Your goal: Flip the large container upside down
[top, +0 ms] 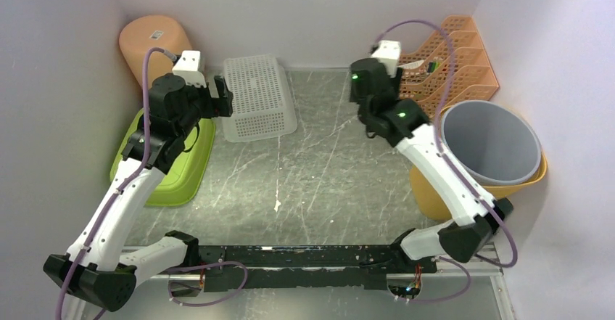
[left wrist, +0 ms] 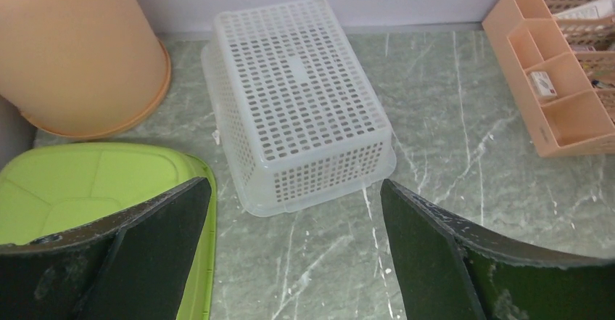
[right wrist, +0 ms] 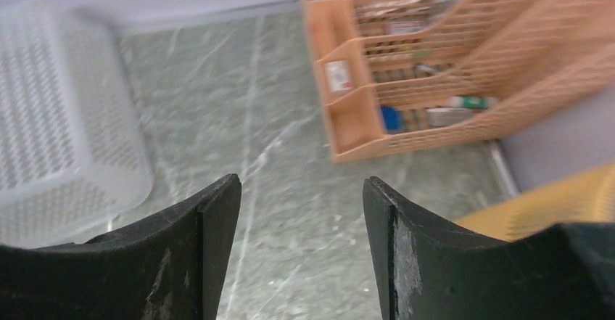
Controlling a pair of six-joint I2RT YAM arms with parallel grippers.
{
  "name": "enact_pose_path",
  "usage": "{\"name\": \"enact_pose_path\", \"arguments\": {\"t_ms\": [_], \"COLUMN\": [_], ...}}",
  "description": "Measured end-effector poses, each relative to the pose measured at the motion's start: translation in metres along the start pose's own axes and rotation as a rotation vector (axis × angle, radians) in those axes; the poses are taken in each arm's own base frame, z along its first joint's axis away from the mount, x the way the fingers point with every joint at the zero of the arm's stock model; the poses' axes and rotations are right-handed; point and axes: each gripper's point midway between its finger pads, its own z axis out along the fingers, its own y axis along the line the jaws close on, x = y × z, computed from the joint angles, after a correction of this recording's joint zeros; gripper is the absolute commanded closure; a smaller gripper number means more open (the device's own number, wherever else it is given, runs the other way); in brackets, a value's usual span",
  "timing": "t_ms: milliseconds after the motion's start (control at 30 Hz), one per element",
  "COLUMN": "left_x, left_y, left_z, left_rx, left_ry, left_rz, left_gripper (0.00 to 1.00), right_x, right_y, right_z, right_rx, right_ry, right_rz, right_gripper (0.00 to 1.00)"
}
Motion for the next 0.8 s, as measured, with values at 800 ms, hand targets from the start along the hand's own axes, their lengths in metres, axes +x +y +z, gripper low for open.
{"name": "enact_pose_path", "arguments": {"t_ms": [800], "left_x": [0.037], "left_y": [-0.047], "left_z": [0.030], "left_rx": [0.241], "left_ry": [0.083], "left_rz": [-0.040], "left_gripper": [0.00], "right_x": [0.017], "right_y": [-0.218], "right_z": [-0.097], "right_rx": [0.603], "right_ry": [0.056], "right_rz": [0.106], "right_gripper": [0.45]}}
